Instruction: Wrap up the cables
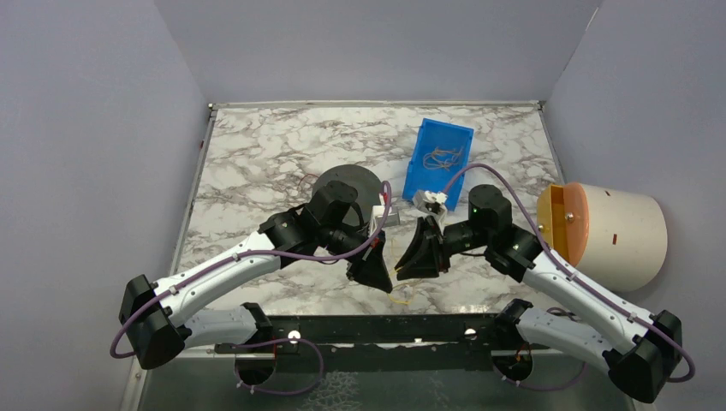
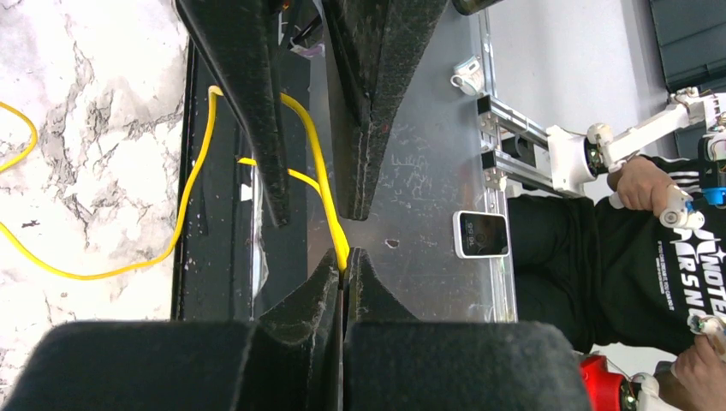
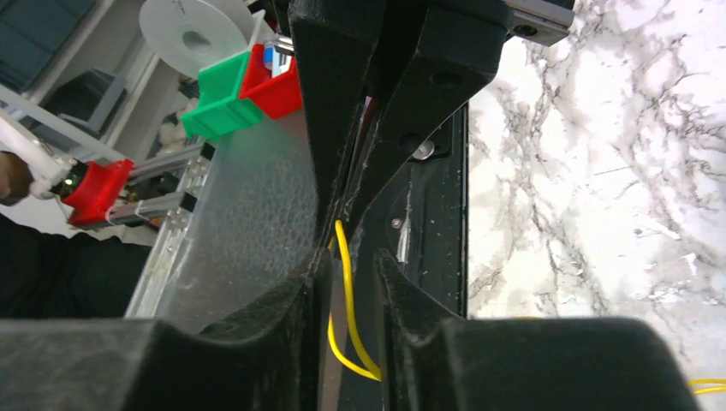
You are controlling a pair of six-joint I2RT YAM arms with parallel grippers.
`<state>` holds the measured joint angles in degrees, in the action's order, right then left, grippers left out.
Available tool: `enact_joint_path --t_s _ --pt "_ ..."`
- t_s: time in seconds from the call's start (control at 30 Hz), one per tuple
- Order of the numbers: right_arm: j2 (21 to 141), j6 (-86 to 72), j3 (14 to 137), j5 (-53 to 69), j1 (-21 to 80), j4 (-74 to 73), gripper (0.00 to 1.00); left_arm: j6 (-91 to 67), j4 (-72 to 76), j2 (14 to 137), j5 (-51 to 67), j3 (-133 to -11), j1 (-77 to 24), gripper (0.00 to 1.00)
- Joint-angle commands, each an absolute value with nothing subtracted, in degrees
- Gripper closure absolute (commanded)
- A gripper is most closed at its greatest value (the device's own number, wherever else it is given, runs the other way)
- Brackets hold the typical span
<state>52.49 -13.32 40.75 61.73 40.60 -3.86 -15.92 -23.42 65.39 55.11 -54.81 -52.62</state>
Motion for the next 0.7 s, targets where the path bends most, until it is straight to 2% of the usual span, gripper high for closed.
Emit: enact_joint_path --t_s 0.0,0.03,0.07,0.17,0.23,0.3,0.47,0.67 --pt "51.9 -12.6 39.9 61.0 41.3 -2.2 0.81 -14.3 -24.3 65.7 56.8 -56.7 -52.9 1.00" --pt "51.8 -12.6 40.0 60.6 41.4 -2.4 0.92 -14.2 -24.5 65.7 56.7 -56.8 -53.0 1.00" --pt "51.7 -12.6 40.1 60.0 41.4 -2.6 0.98 -14.1 -24.6 65.7 56.6 -56.8 -52.9 1.00" --pt "51.0 -13.1 39.7 58.4 41.4 -2.4 0.99 -13.8 -24.8 65.4 55.9 -57.1 -52.9 0.99" --pt "50.1 -13.3 39.5 57.3 41.4 -2.5 0.99 -13.4 -25.6 64.7 53.9 -57.6 -52.9 0.87" --pt "49.1 -13.4 39.4 55.6 41.4 -3.0 0.99 -12.6 -26.7 64.1 51.5 -58.1 -52.9 0.85" --pt "45.9 -13.2 39.9 48.7 41.4 -6.1 0.99 -12.0 -28.3 62.0 42.5 -59.4 -52.9 0.52" --pt "43.7 -13.5 41.5 38.5 41.4 -10.9 0.99 -11.7 -29.3 60.0 30.6 -61.0 -52.9 0.34"
